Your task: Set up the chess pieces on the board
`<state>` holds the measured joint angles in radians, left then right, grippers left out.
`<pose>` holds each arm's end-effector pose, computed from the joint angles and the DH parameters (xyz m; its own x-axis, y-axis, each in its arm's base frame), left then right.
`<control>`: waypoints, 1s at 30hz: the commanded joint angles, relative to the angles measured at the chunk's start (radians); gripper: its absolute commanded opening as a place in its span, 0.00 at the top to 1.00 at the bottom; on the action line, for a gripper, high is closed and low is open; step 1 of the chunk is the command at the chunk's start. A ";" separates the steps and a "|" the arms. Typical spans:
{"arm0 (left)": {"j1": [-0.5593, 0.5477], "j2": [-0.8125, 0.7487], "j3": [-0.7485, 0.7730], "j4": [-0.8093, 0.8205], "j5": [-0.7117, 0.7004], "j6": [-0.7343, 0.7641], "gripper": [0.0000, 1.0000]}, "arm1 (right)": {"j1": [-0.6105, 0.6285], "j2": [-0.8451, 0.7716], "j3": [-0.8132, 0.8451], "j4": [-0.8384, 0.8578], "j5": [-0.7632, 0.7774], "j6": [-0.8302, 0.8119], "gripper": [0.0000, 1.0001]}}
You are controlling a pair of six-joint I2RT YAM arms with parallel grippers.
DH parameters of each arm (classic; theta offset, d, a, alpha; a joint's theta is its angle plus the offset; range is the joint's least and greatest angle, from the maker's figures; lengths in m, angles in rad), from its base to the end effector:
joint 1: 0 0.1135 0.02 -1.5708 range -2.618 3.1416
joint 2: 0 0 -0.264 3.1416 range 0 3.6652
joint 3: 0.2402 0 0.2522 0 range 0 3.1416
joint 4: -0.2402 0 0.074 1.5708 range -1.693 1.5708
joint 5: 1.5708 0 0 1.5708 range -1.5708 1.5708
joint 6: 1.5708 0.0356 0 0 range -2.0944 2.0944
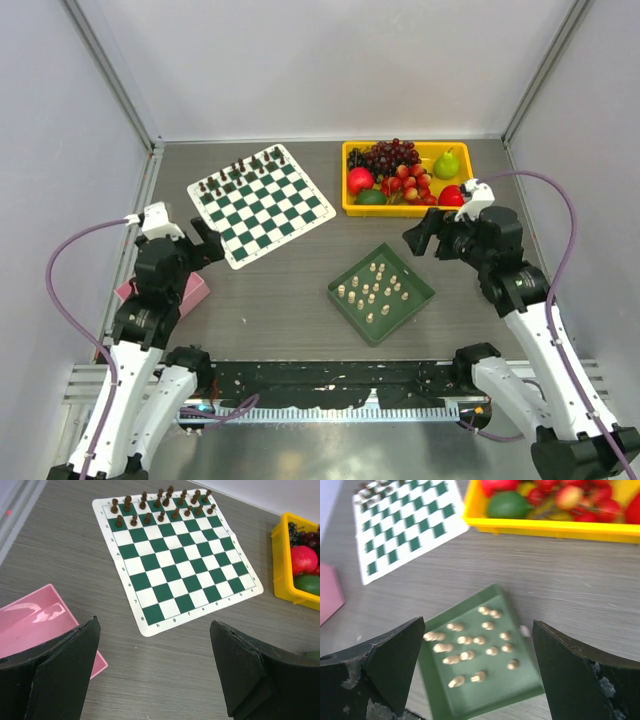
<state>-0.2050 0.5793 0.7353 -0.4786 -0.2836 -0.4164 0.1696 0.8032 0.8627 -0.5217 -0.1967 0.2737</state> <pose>0.1335 -0.0176 0.3211 -0.2578 -0.3430 -0.9033 -0.1844 0.9351 -0.3025 0.1714 0.0364 0.3294 -0.5145 0.1808 -0.8382 -0.2066 0.9226 0.3258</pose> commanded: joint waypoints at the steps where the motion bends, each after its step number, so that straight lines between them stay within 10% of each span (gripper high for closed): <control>1: 0.009 0.075 0.021 -0.024 0.164 -0.004 0.01 | 0.216 -0.010 -0.027 0.054 -0.034 0.065 0.04; 13: 0.009 0.080 0.003 -0.041 0.166 -0.059 0.01 | 0.921 0.246 0.045 0.135 0.342 0.223 0.05; 30: 0.009 -0.012 -0.011 -0.107 0.077 -0.001 0.01 | 1.071 0.662 0.066 0.370 0.526 0.433 0.05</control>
<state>-0.2008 0.5709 0.7227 -0.5816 -0.1802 -0.4458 1.2362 1.4719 0.9329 -0.2485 0.2478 0.6300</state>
